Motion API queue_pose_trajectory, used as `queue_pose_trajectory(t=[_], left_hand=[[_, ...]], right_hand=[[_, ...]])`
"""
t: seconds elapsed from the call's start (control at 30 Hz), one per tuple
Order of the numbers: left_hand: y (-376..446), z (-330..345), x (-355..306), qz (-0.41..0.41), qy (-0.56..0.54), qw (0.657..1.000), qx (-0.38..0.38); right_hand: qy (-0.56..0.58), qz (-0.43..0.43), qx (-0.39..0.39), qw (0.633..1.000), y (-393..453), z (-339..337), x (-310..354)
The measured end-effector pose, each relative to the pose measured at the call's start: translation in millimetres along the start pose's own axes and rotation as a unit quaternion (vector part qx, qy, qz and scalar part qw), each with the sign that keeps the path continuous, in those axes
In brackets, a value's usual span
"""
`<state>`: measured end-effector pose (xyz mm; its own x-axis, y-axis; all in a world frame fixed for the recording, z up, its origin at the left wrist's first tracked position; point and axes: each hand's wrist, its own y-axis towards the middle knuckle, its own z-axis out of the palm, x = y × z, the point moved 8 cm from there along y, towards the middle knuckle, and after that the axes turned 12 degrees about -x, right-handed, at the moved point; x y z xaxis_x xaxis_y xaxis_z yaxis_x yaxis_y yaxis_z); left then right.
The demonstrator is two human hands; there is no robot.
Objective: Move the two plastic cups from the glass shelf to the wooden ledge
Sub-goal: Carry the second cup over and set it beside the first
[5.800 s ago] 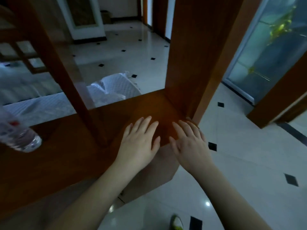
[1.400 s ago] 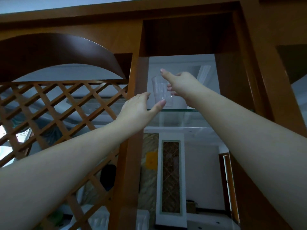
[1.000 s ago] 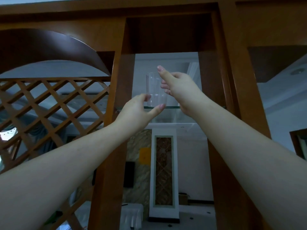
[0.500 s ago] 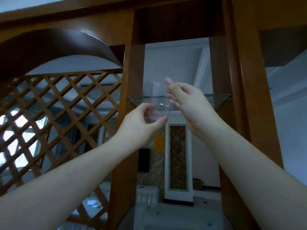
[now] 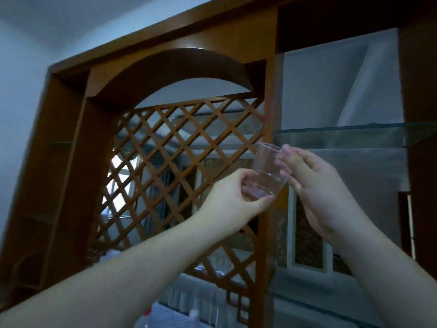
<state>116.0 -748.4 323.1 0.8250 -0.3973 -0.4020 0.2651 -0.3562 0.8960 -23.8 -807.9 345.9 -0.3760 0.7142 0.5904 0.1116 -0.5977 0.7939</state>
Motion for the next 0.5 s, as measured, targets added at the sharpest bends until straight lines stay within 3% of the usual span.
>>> queue_pose_trajectory(t=[0.5], left_hand=[[-85, -218, 132, -0.128, 0.018, 0.992, -0.003]], right_hand=[[0.059, 0.051, 0.075, 0.994, -118, 237, -38]])
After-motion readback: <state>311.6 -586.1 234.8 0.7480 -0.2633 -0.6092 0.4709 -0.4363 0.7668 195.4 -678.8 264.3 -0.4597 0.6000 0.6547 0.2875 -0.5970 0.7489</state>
